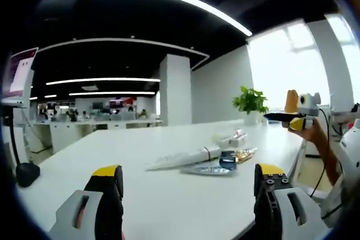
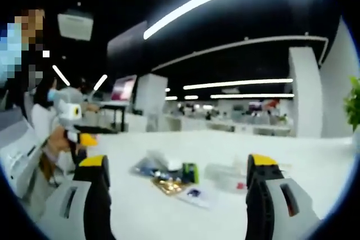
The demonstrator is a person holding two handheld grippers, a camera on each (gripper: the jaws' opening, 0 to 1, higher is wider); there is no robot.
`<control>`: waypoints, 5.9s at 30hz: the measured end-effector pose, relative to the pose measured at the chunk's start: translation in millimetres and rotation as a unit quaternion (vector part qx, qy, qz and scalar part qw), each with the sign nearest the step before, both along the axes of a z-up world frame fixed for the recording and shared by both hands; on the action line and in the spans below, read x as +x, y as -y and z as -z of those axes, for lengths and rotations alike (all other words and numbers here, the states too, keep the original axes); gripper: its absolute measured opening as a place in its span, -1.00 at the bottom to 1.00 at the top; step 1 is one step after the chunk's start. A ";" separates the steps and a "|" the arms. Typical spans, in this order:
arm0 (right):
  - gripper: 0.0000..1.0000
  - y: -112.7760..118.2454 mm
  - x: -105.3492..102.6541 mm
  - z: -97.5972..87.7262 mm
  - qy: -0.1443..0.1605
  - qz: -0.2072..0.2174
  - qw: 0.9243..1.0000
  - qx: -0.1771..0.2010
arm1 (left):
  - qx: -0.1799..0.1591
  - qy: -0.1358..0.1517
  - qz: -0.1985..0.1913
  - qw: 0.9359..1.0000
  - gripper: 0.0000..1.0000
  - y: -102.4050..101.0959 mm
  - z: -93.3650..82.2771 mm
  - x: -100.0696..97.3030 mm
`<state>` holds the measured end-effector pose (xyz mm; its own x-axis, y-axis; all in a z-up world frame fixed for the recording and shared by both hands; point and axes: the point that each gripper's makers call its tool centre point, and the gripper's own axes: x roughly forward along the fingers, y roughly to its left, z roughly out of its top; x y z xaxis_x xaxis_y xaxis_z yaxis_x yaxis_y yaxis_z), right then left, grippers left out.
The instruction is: Arrange the skincare products in the storage area until every visible bottle or jar stands upright without overlapping.
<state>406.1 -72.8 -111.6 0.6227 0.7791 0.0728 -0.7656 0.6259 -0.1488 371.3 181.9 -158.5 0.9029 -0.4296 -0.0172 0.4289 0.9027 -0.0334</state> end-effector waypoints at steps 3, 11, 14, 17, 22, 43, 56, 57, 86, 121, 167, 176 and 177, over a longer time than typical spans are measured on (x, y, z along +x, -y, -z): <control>1.00 -9.0 -2.0 0.3 -0.008 -0.022 1.000 -0.002 | -0.003 0.005 0.011 1.000 0.99 0.4 -6.1 3.2; 1.00 -9.7 -3.0 -3.6 -0.001 -0.025 1.000 0.004 | 0.014 0.004 0.048 0.999 0.99 5.0 -24.9 28.9; 1.00 -7.8 -3.5 -1.3 -0.001 -0.022 1.000 0.007 | 0.027 -0.003 0.059 0.998 0.99 10.7 -26.7 36.4; 1.00 -2.6 -2.2 5.4 -0.007 -0.015 1.000 0.001 | 0.028 -0.002 0.098 0.995 0.99 26.5 -30.4 38.7; 0.98 3.9 -7.0 7.6 -0.011 -0.012 1.000 0.010 | 0.064 -0.017 0.132 0.989 0.98 38.3 -27.9 50.4; 0.99 22.2 -16.5 12.1 -0.007 0.011 1.000 -0.005 | 0.214 -0.106 0.211 0.948 0.99 56.8 -17.7 111.0; 1.00 22.0 -19.7 8.9 -0.006 0.005 1.000 0.008 | 0.328 -0.165 0.225 0.902 0.99 70.6 1.0 121.3; 1.00 22.2 -19.9 8.6 -0.006 0.006 1.000 0.009 | 0.332 -0.165 0.224 0.901 0.98 71.6 0.7 121.4; 1.00 26.0 -26.7 8.8 0.001 -0.007 1.000 0.024 | 0.444 -0.198 0.248 0.838 0.69 87.0 19.8 156.5; 0.90 20.5 -31.5 18.4 0.000 -0.025 1.000 0.018 | 0.316 -0.278 0.332 0.844 0.34 98.4 55.5 149.1; 0.89 17.9 -36.6 7.3 0.010 -0.032 0.999 0.040 | 0.185 -0.290 0.356 0.869 -0.44 104.4 16.2 139.0; 0.89 16.1 -36.7 1.0 0.013 -0.037 0.998 0.046 | 0.104 -0.188 0.348 0.913 -0.45 105.0 -43.4 152.7; 0.89 15.1 -36.5 -0.6 0.014 -0.038 0.998 0.048 | 0.093 -0.177 0.349 0.916 -0.45 104.8 -50.4 152.4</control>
